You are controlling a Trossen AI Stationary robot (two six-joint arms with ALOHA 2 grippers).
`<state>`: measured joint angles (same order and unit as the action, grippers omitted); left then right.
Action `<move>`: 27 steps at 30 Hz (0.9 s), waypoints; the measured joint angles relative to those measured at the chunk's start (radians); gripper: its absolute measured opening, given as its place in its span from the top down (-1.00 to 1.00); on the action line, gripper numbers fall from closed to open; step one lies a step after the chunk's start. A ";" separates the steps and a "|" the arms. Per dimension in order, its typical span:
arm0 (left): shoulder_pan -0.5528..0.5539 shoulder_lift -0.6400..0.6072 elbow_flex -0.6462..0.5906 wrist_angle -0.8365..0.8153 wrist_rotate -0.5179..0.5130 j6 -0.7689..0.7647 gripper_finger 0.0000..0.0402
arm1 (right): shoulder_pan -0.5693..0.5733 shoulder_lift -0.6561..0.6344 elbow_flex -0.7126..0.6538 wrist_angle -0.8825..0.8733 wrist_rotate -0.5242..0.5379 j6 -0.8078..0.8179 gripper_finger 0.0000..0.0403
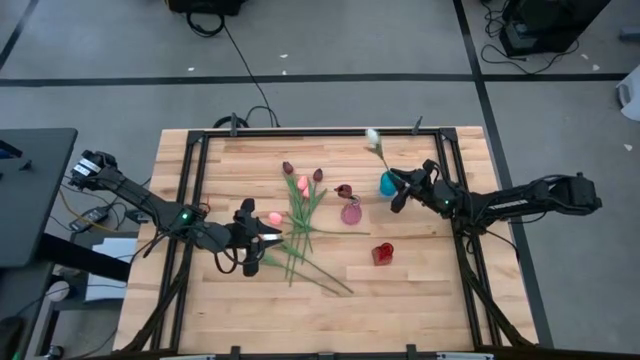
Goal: Sort flowers into vase by color
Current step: Put the white flower into the blue vase
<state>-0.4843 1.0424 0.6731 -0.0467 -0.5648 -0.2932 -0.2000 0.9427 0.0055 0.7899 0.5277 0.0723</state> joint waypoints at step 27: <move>0.000 0.000 0.000 -0.043 0.001 -0.085 0.45 | 0.488 -0.059 0.503 -0.489 0.293 -0.092 0.27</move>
<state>-0.4843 1.0424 0.6727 -0.0898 -0.5640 -0.3786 0.2876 0.8839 0.5085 0.3005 0.8208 -0.0201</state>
